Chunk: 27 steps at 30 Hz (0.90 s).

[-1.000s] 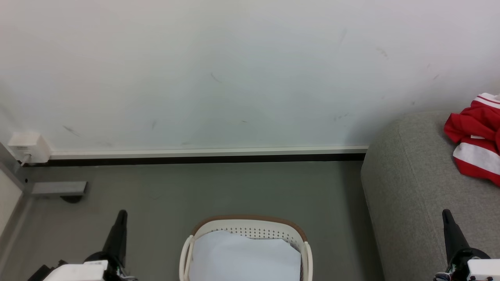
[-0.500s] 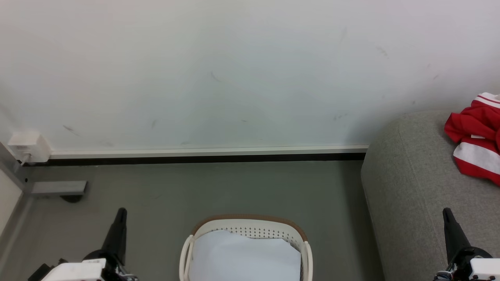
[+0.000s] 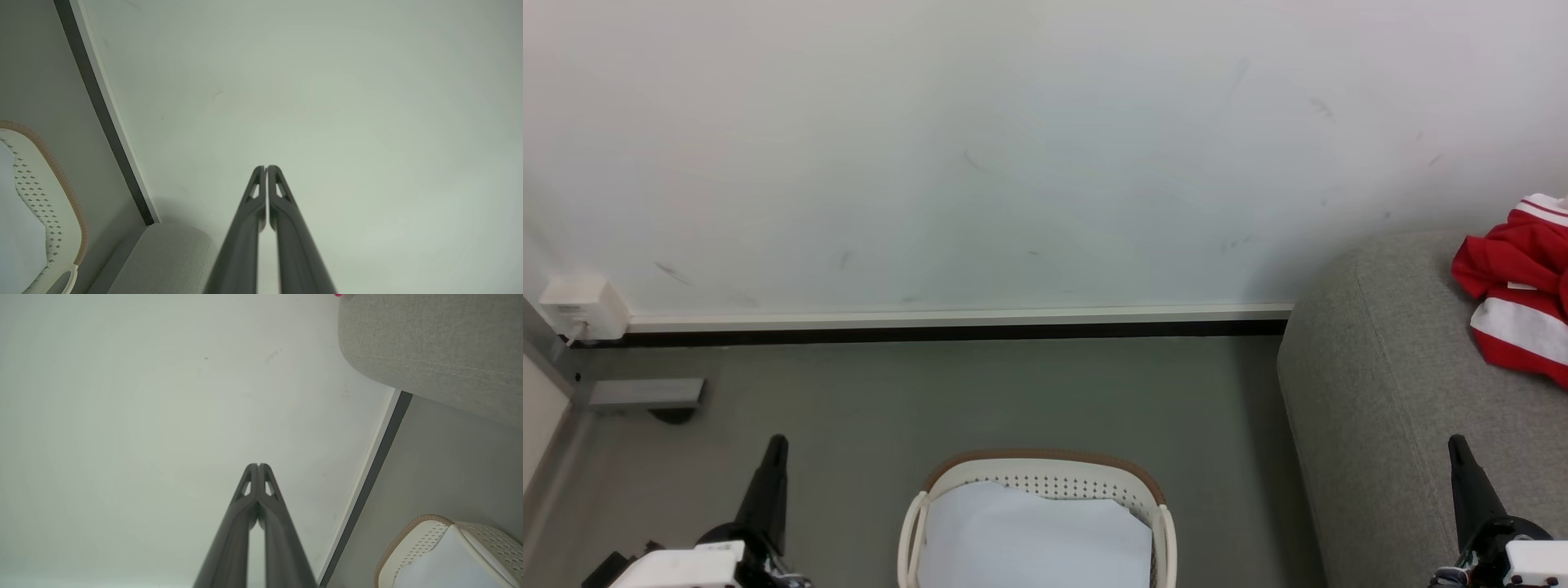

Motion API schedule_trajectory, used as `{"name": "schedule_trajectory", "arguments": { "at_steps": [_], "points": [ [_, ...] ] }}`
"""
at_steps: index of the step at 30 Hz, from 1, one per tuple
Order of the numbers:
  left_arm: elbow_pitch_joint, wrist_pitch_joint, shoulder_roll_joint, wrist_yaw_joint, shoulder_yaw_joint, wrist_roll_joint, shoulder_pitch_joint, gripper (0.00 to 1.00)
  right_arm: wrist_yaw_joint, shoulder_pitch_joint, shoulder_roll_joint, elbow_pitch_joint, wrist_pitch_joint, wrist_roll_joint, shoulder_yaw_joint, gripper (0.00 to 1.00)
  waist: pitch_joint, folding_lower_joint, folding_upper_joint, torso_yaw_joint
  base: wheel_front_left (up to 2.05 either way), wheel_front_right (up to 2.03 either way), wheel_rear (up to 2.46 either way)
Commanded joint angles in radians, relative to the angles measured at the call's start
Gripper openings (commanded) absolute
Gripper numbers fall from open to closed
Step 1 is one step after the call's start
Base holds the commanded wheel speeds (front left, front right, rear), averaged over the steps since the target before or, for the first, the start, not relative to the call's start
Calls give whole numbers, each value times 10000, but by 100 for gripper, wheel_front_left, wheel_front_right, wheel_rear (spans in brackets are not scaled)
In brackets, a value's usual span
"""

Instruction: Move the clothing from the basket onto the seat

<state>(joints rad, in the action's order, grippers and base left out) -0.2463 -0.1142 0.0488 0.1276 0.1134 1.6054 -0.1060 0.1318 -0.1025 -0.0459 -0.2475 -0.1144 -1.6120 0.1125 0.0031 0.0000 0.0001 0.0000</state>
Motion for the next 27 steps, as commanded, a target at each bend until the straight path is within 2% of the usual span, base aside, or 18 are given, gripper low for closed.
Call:
{"name": "schedule_trajectory", "arguments": {
  "at_steps": [1,27],
  "points": [
    [0,-37,26,65,27,135,-82,0,-21,-127,-80,63,-32,-20,42,0,0,0,-1,0,0,0,0],
    [2,-35,26,66,25,136,-81,0,-21,-127,-80,63,-31,-21,41,0,0,0,-1,0,0,0,0]
  ]
}}
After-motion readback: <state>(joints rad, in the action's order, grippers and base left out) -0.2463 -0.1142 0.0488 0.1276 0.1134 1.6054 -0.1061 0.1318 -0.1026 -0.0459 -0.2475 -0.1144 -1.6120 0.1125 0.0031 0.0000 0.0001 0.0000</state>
